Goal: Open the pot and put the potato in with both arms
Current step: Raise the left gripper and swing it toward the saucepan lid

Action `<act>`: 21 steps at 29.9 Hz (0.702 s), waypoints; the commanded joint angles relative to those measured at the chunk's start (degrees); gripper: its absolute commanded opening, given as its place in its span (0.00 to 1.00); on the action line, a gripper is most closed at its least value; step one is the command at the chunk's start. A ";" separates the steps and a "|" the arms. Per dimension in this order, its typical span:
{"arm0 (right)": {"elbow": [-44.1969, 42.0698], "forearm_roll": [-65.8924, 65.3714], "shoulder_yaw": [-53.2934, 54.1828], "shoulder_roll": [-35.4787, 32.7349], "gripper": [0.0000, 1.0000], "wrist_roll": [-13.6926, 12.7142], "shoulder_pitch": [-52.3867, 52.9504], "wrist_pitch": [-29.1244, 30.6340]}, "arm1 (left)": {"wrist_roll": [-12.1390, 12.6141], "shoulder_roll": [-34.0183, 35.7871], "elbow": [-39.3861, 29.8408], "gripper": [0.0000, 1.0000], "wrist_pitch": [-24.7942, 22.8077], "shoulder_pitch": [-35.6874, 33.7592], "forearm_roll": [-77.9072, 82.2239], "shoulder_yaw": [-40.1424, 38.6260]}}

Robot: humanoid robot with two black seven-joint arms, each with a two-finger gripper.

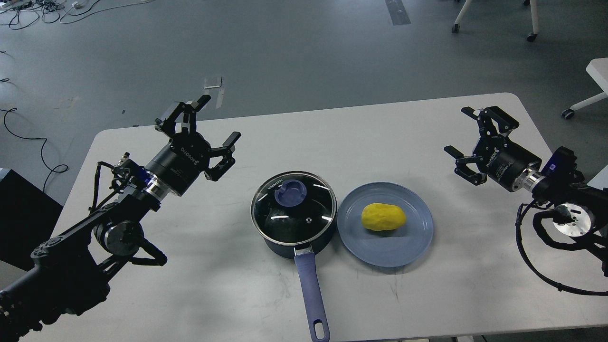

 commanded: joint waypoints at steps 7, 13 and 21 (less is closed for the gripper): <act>0.00 0.02 0.00 -0.51 1.00 -0.01 0.10 0.00 | 0.00 0.68 0.44 0.98 0.01 -0.68 0.06 0.10; -0.18 0.02 -0.09 -0.51 1.00 -0.01 0.37 0.00 | 0.00 0.68 3.42 0.98 0.01 -2.69 -0.56 -1.22; -0.27 0.02 0.00 -0.51 1.00 -0.01 0.37 0.00 | 0.00 4.09 0.38 0.98 0.01 -6.21 5.04 -1.48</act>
